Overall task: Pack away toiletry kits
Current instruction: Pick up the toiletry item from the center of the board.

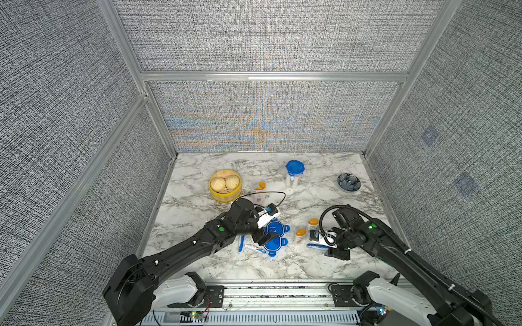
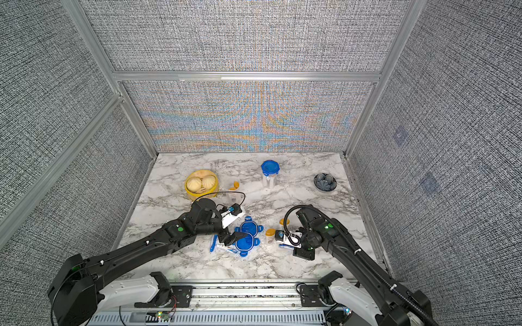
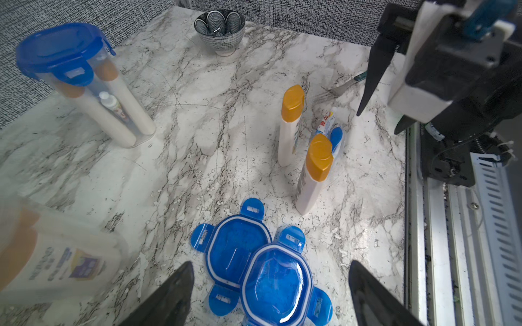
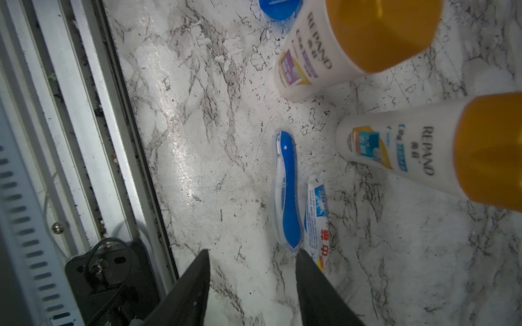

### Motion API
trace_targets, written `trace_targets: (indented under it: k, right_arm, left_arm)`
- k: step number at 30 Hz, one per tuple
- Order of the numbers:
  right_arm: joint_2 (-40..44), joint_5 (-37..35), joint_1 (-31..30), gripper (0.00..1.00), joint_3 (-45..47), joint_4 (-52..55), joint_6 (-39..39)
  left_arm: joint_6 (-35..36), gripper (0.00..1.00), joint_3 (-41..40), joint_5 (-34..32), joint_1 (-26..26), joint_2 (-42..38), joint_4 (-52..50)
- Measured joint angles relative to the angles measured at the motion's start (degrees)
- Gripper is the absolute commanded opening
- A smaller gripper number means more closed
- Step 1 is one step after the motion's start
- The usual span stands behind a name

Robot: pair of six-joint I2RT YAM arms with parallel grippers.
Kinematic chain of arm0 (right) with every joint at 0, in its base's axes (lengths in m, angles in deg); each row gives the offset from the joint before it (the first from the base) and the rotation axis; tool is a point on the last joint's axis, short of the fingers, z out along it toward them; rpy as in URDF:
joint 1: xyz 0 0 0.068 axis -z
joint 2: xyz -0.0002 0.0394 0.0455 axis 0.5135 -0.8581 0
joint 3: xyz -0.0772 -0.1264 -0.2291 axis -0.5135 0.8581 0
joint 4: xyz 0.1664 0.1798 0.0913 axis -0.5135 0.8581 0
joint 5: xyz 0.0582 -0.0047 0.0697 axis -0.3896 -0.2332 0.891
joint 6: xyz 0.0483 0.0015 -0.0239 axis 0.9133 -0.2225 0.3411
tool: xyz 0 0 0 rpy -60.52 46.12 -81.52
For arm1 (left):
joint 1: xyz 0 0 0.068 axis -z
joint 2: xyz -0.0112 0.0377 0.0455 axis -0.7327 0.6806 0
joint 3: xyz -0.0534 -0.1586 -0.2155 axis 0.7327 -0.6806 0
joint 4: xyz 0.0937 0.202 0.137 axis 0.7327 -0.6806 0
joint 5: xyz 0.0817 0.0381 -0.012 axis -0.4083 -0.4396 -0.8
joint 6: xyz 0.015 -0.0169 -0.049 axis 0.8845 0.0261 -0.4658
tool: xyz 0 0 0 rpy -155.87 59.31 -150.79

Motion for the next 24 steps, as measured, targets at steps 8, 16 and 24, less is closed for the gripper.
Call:
trace_targets:
  k: [8,16,24]
  right_arm:
    - [-6.58,-3.85,-1.62,0.49,1.64,-6.29,0.02]
    - [-11.65,-5.75,-2.51,0.47,3.15,-10.54,-0.44]
    - [-14.64,-7.19,-3.28,0.42,3.63,-13.16,-0.9]
  left_arm:
    - [-0.04,0.85,1.01,-0.7,0.0,0.61,-1.33]
    - [-0.74,0.85,0.5,-0.68,0.0,0.15,-1.22]
    - [-1.11,0.85,0.26,-1.6,0.0,0.2,-1.09]
